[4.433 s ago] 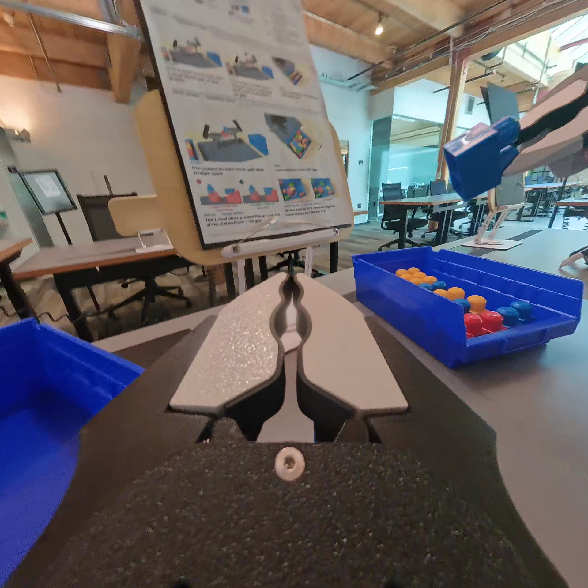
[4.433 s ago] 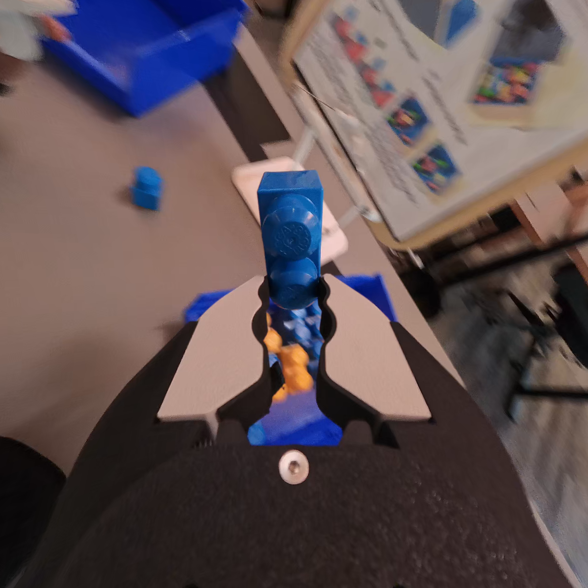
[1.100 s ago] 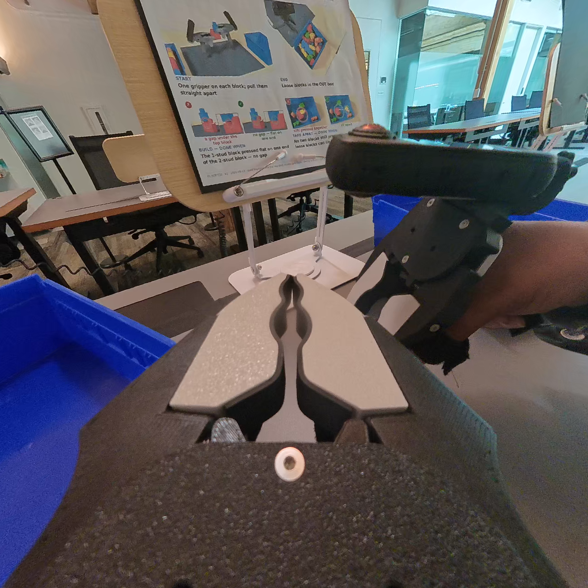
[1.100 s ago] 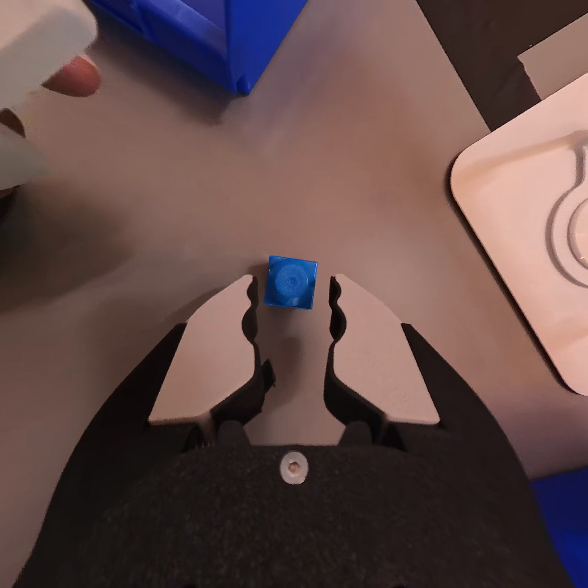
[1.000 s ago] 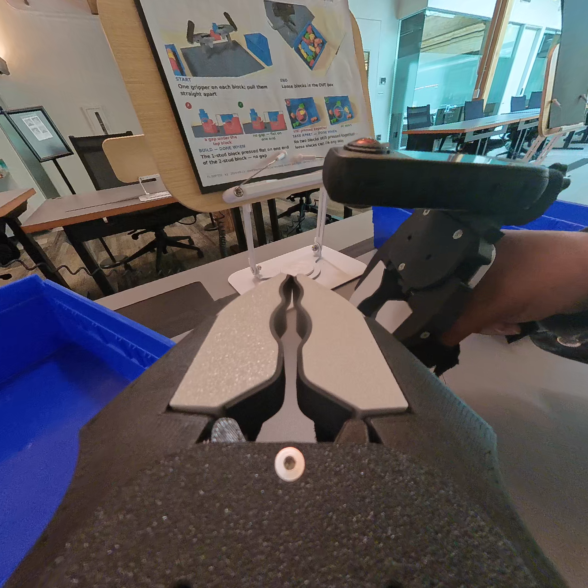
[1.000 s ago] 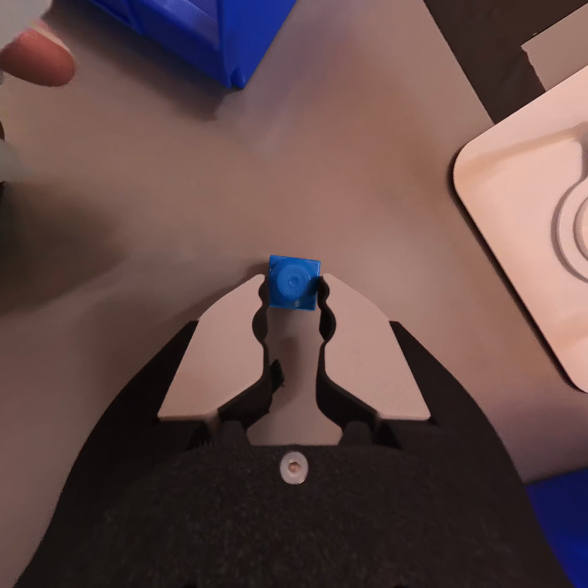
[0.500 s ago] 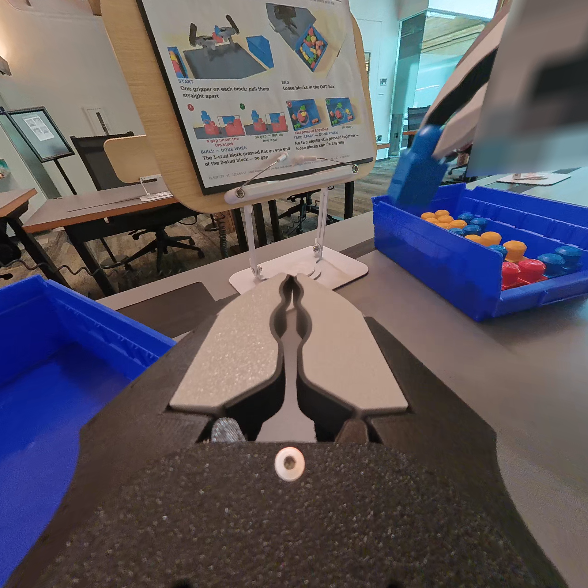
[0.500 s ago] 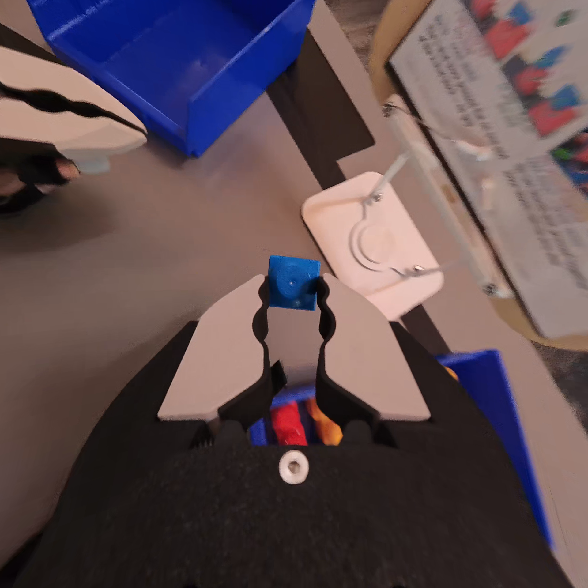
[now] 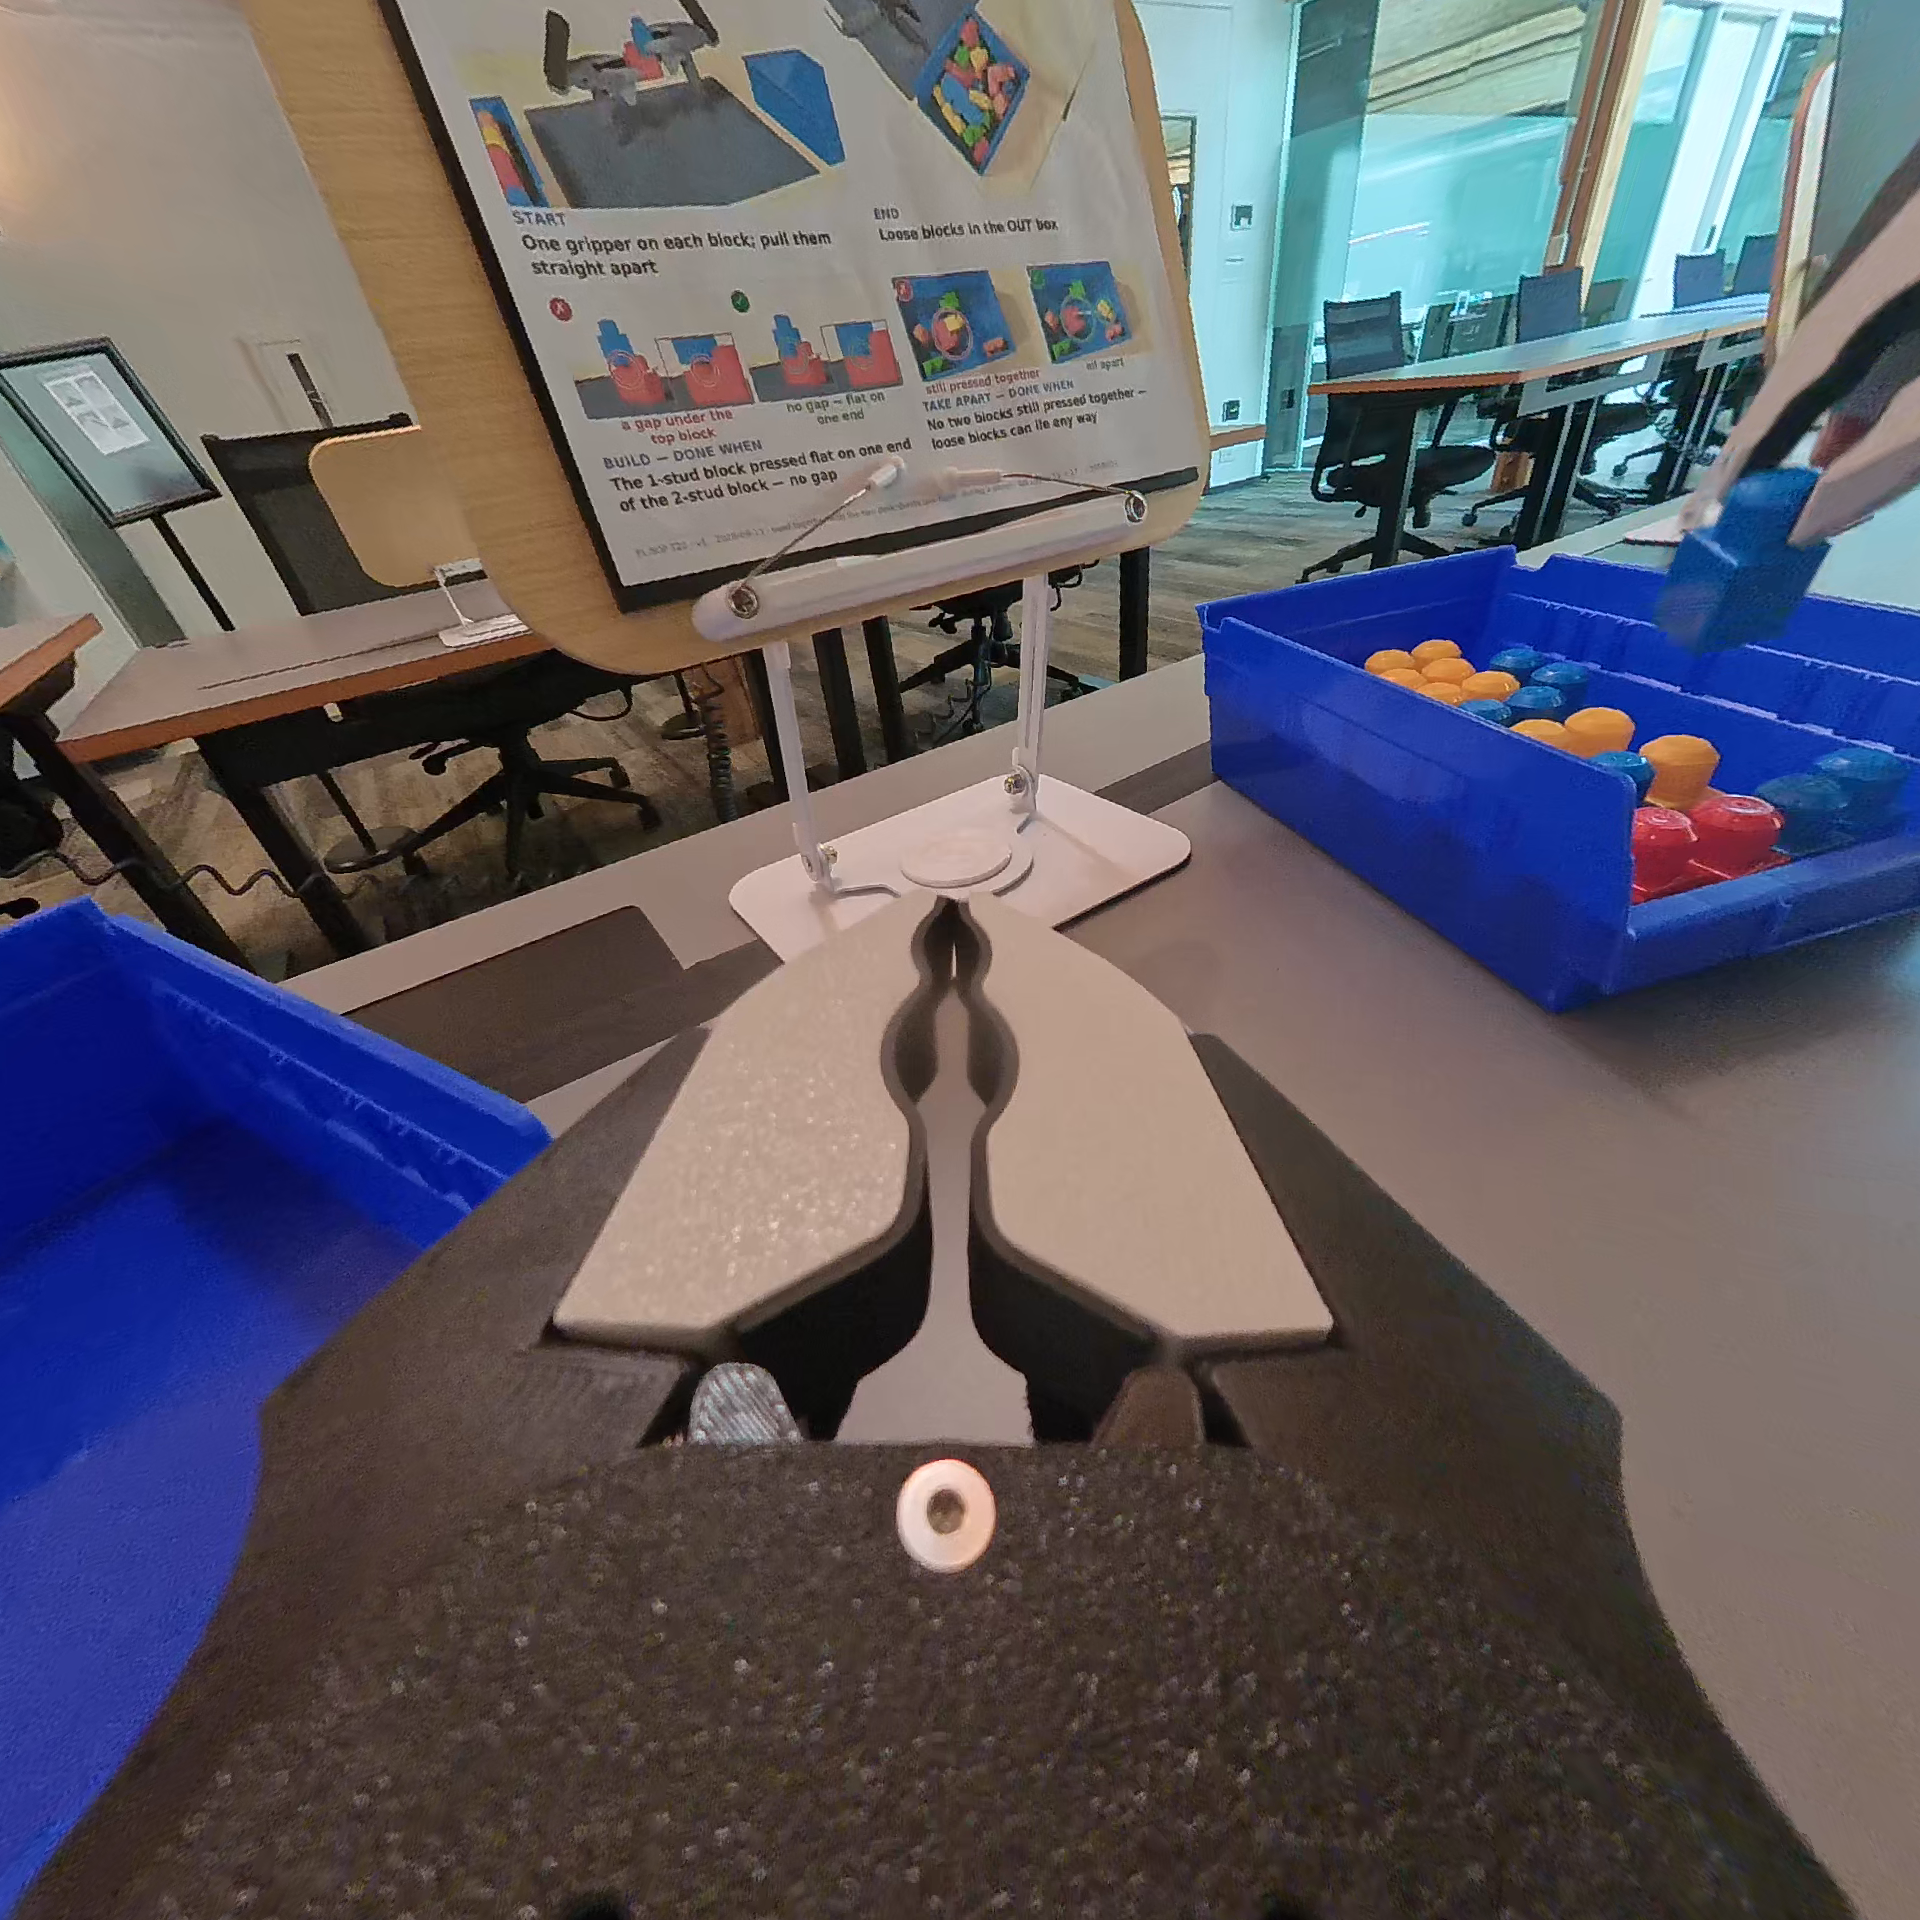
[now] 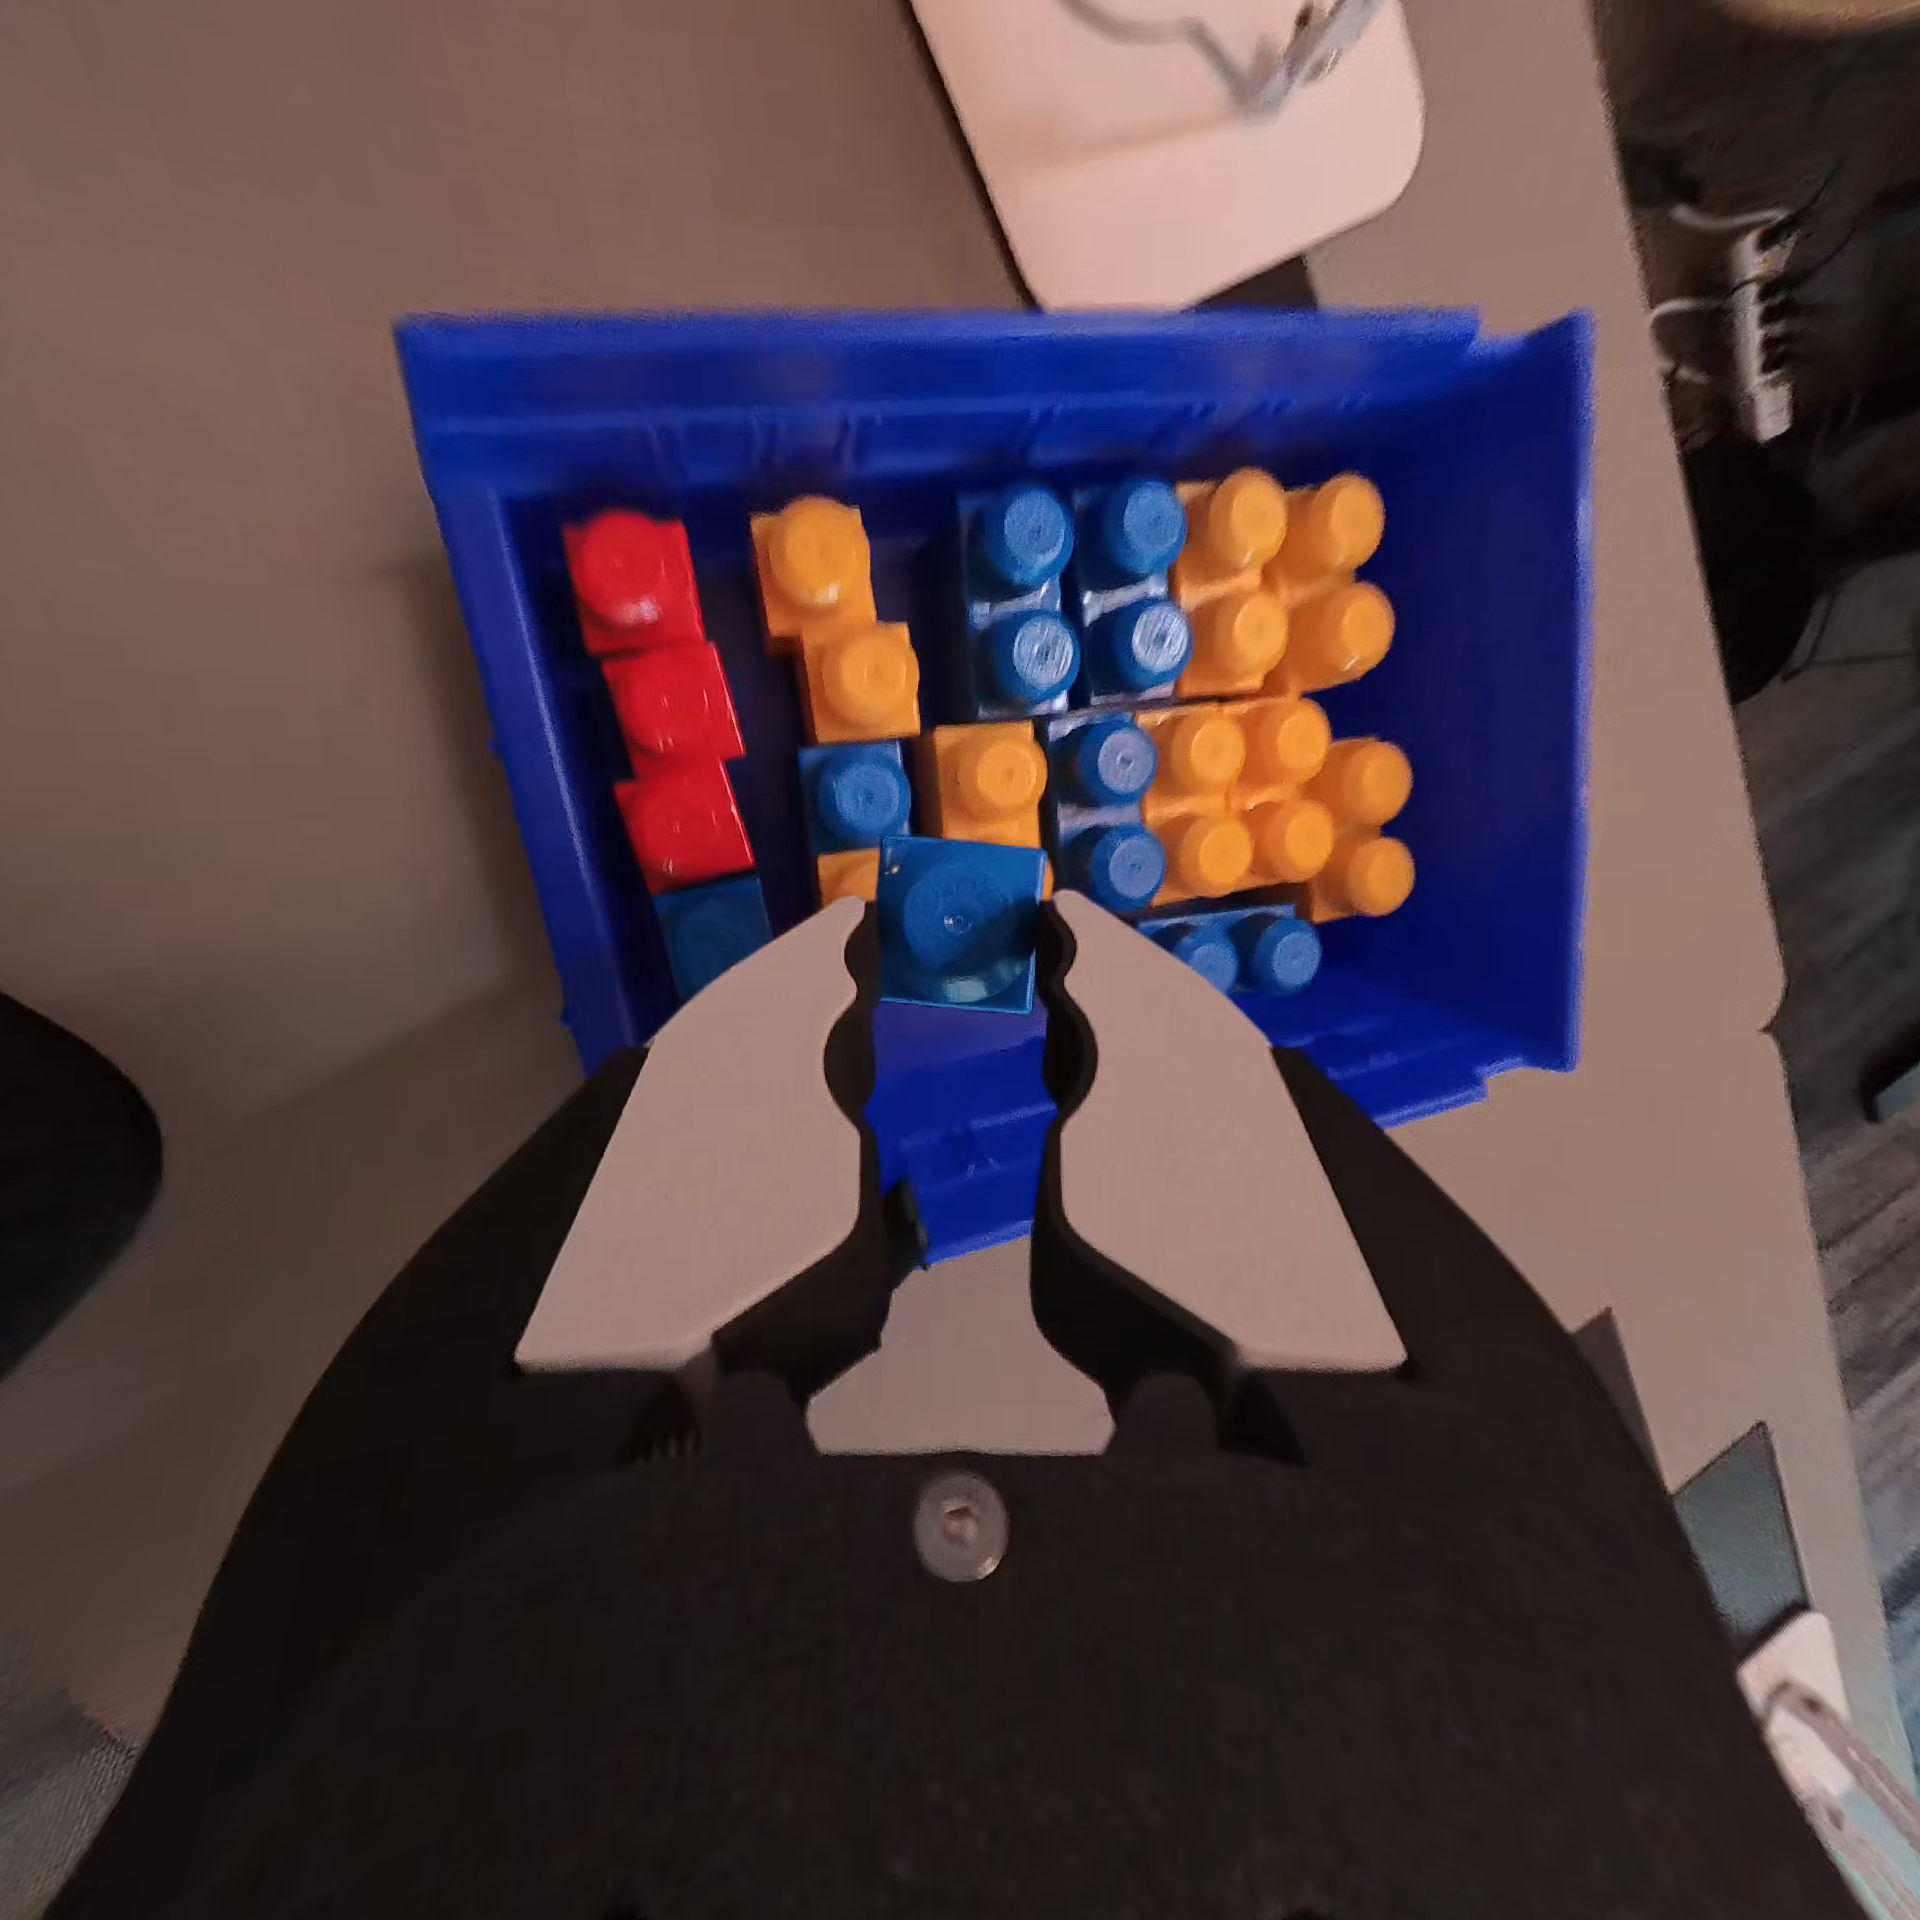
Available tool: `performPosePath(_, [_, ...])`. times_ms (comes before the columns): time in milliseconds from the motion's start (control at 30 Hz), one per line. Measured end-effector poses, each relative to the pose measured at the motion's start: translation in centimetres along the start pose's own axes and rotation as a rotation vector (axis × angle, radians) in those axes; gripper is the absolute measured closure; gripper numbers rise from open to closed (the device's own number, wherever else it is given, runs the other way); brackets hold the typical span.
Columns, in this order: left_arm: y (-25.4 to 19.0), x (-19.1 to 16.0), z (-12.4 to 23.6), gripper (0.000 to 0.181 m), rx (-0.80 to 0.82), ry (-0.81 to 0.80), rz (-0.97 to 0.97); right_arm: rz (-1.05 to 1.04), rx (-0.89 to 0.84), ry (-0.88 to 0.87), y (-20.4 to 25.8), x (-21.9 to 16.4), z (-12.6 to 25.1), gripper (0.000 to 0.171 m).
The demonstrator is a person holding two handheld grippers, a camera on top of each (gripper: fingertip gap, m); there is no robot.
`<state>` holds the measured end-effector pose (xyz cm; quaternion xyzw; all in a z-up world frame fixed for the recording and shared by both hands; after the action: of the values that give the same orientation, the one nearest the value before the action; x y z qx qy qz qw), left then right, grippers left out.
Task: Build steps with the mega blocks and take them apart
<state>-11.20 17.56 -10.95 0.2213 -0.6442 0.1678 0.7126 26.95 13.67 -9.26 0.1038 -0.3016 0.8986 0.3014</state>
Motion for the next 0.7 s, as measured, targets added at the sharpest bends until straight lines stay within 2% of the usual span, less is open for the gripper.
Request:
performPosePath(167, [0.0,-0.2,-0.1,0.181,0.012,0.012,-0.004,0.033,0.019,0.055,0.7,-2.8,-2.4,0.143])
performPosePath(367, [0.1,-0.5,-0.2,0.181,0.015,0.018,-0.003,0.028,0.017,0.093,0.0,-4.4,-3.0,0.142])
performPosePath(700, [-0.3,-0.8,-0.4,0.181,0.008,0.034,-0.020,0.094,0.067,0.173,1.4,-5.6,-5.2,0.142])
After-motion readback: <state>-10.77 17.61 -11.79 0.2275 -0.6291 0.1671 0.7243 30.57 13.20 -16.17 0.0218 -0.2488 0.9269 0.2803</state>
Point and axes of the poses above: each gripper's, where its closed fingertips meet, z back along the fingers, x out of its top, y = z × x across the jaws, the point moved 3 cm from there along z, back along the fingers, and after that the axes turned 15 degrees about -x, right-handed, at the moved point
